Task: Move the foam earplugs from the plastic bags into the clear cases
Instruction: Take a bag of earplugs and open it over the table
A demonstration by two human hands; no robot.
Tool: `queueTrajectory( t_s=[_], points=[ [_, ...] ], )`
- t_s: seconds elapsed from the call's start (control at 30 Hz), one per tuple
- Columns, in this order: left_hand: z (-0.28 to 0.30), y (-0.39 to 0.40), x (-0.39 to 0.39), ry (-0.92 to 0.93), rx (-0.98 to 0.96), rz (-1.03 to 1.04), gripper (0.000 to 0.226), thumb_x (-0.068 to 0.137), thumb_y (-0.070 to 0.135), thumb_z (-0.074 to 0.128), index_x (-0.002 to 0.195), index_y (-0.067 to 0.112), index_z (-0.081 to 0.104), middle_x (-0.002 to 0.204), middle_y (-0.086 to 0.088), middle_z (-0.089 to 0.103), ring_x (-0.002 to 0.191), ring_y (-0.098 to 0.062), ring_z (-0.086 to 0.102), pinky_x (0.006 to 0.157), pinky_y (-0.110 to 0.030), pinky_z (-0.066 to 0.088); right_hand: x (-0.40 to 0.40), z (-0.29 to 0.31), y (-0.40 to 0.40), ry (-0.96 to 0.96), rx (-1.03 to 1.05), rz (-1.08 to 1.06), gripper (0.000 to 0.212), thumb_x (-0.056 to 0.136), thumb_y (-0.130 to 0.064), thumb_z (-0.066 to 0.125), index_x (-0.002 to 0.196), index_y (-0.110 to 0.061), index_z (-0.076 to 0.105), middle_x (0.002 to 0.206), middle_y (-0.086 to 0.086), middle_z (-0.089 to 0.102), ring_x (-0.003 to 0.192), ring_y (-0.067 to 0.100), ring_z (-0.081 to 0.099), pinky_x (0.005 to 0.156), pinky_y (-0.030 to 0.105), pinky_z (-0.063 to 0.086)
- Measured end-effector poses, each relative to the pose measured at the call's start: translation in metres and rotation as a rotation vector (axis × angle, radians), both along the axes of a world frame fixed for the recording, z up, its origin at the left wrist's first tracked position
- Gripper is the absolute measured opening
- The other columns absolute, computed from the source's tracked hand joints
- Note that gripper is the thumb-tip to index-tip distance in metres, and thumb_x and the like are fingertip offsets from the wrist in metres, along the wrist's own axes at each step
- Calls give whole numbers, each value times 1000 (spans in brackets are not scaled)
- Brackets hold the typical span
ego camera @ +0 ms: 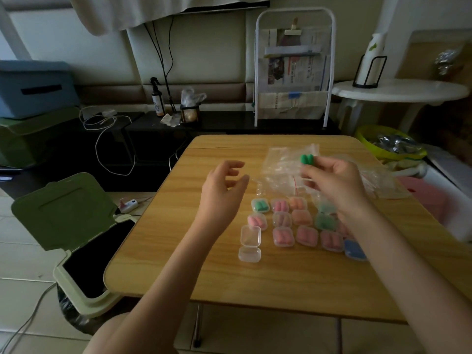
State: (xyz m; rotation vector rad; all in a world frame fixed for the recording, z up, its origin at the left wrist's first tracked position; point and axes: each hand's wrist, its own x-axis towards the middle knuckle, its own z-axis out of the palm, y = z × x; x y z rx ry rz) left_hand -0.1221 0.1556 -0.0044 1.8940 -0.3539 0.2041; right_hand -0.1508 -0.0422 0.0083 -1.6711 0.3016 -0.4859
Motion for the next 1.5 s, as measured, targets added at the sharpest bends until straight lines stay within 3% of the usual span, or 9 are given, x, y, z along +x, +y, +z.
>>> queueTrajectory(
  t_s=[0.13,0.27,0.47,0.67,0.77,1.03,1.23,1.37,1.5],
  points=[
    [2,9,0,77,384,-357,36,80,27,71,113,23,55,104,11,57,91,-3,59,73,-13,52,3,-7,-26,94,-455,-209,33,85,-22,70,116,-11,67,110,3,67,97,16,60,80,30,47],
    [-4,13,0,76,609,-379,40,78,31,74,111,26,52,107,12,52,92,-3,54,74,-17,50,8,-17,-35,175,-704,-291,27,83,-27,71,109,-20,69,125,9,56,117,32,47,83,34,43],
    [-15,17,1,139,701,-322,33,81,27,71,108,25,52,105,6,54,90,-10,53,76,-22,51,3,-14,-28,235,-793,-340,34,87,-30,67,119,-21,64,125,15,45,119,34,36,73,31,35],
    [-17,18,1,88,755,-266,20,84,17,67,95,15,50,87,5,53,76,-12,50,68,-22,47,2,-18,-21,105,-759,-225,28,90,-23,64,117,-14,65,114,11,56,104,25,53,72,28,40],
    [-14,20,2,41,659,-199,16,87,12,63,88,19,50,87,6,56,78,-11,55,69,-21,50,-1,-16,-10,-1,-611,-83,19,88,-12,65,107,-8,67,90,2,65,75,7,57,65,21,46],
    [-7,13,1,65,-5,55,8,85,12,68,89,15,61,88,1,65,72,-11,69,62,-21,56,-22,-8,32,-29,-372,349,21,82,-12,72,97,-26,66,89,-9,70,82,5,67,73,20,54],
    [-11,6,-4,421,-382,6,14,84,11,69,97,7,67,92,-12,71,82,-21,68,72,-26,57,-44,-3,58,-9,-429,494,19,88,-16,66,102,-27,66,96,-5,66,55,-7,61,52,27,55],
    [-4,3,-8,557,-496,-40,21,91,18,62,108,6,66,96,-12,69,77,-18,68,62,-25,56,-36,-4,50,-91,-596,395,20,83,-18,71,98,-32,69,97,-13,61,82,0,57,75,20,49],
    [5,-1,-16,761,-403,-217,28,100,32,45,108,12,62,99,-20,69,79,-32,72,66,-40,61,-33,-6,48,-114,-655,426,20,83,-17,70,101,-27,70,102,-14,61,89,2,56,77,13,46]
  ],
)
